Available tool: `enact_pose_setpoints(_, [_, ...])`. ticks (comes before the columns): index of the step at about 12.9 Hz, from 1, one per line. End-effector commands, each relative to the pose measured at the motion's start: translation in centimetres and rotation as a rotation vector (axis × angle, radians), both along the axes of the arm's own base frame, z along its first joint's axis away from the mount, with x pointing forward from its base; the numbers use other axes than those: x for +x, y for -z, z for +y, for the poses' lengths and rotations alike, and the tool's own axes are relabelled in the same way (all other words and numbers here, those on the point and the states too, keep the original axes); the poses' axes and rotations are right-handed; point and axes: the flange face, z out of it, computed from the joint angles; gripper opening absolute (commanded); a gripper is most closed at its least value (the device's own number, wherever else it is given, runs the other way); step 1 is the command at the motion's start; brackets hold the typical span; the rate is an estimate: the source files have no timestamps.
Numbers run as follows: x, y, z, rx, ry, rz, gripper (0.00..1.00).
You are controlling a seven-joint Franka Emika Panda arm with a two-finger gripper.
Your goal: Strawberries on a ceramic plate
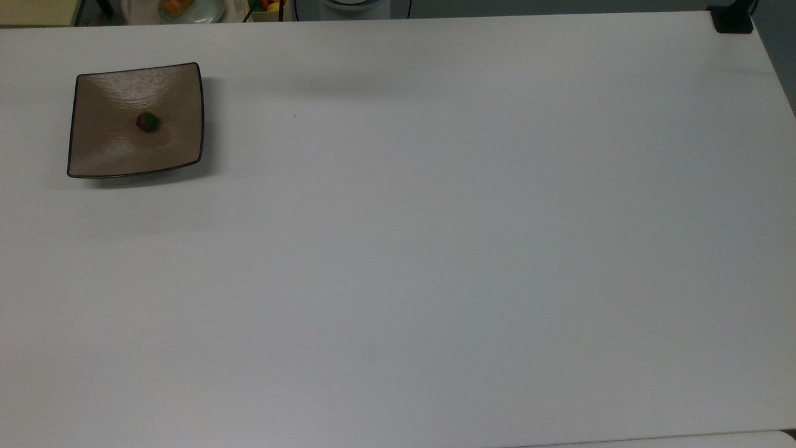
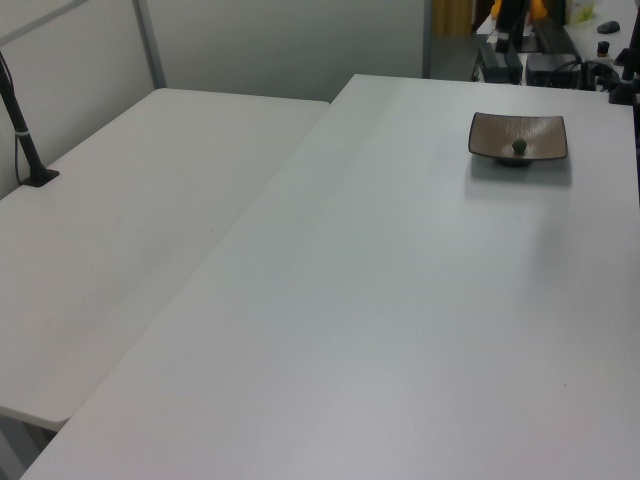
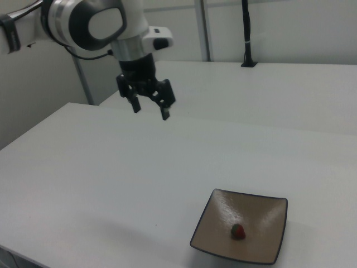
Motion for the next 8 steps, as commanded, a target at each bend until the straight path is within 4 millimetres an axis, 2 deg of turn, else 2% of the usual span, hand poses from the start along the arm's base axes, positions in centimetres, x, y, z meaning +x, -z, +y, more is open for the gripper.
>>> enact_pose_setpoints(1, [0.2, 1.3, 3.0, 0.006, -0.005, 0.027, 1.00])
enact_pose_setpoints(2, [0.5, 1.8, 4.3, 0.007, -0.028, 0.033, 1.00])
enact_pose_setpoints(3, [0.9, 2.4, 4.6, 0.006, -0.040, 0.040, 1.00])
enact_pose_setpoints(8, [1.7, 3.6, 5.1, 0.015, -0.068, 0.056, 1.00])
